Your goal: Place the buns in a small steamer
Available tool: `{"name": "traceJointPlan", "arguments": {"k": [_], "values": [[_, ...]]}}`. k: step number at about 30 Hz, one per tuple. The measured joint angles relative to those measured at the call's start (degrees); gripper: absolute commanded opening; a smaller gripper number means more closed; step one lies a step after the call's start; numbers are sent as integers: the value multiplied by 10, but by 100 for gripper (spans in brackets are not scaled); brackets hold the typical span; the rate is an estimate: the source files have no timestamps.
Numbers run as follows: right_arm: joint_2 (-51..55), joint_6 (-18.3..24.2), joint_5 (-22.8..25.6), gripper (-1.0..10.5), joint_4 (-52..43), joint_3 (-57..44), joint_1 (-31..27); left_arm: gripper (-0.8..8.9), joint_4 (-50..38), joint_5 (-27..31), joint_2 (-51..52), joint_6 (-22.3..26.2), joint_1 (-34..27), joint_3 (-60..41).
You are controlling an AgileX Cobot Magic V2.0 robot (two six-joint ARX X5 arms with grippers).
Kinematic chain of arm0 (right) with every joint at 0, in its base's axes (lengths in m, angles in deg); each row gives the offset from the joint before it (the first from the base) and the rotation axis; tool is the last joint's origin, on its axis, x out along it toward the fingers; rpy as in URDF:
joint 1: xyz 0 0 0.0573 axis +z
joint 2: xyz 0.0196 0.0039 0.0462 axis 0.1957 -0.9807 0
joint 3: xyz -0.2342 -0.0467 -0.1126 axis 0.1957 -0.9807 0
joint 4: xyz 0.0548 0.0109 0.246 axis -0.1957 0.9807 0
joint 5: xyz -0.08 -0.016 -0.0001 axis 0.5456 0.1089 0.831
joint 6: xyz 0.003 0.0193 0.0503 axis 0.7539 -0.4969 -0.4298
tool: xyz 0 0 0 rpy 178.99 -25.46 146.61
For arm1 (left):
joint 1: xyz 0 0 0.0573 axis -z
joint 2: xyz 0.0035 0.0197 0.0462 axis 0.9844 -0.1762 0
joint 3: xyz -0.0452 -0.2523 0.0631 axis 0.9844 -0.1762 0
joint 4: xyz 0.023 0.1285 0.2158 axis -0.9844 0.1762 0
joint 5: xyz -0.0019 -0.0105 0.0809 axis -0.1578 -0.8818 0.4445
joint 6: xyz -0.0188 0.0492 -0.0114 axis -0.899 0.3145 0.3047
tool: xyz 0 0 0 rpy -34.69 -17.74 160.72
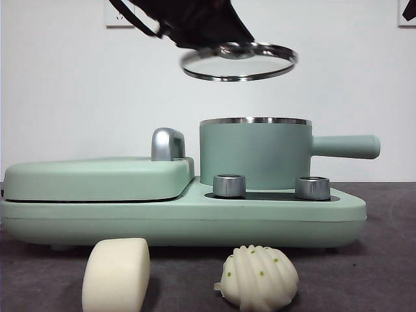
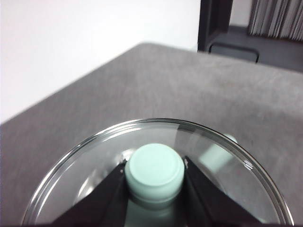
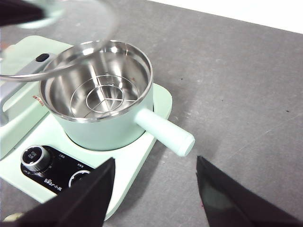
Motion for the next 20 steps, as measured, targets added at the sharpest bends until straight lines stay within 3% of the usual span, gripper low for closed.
{"name": "traceJointPlan", "arguments": {"k": [10,15,20], "values": [[0,0,-1,276,0,0,29,10,253,21,134,-32,-36,0],[-1,0,-2,276,0,0,75,11,376,57,174,-39,-64,0],[-16,1,-4,276,-1,0,142,11,433,79,212,-44,-98,0]]}}
